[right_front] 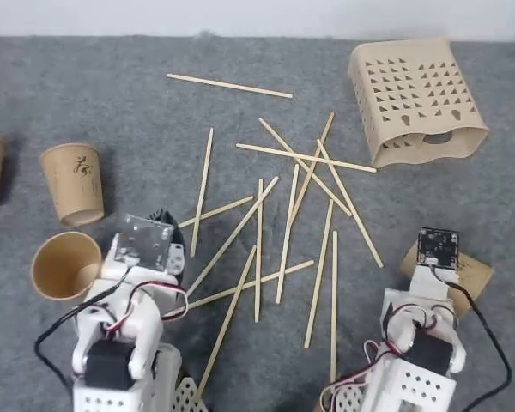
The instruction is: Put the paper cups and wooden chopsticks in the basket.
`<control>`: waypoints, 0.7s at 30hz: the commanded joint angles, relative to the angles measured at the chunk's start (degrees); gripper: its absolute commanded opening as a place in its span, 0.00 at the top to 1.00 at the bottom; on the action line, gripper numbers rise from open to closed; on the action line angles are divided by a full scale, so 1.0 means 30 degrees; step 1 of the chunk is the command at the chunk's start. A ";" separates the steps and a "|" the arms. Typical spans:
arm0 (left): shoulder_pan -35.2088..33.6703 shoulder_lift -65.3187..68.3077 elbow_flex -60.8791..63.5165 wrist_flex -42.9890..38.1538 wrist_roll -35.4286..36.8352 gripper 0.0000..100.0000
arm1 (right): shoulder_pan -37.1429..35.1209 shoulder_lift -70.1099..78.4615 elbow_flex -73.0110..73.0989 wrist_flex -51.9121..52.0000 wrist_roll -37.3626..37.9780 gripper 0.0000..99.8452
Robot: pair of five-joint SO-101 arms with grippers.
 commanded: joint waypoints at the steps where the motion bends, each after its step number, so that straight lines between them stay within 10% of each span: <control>1: -0.0029 0.0557 -0.1978 -0.0733 -0.0205 0.98 | 0.0249 0.0044 -0.0938 0.0190 0.2520 0.99; 21: 0.0147 2.3355 -1.9121 -0.0293 0.0000 0.99 | 0.0278 0.0044 -0.0908 0.0220 0.2637 0.99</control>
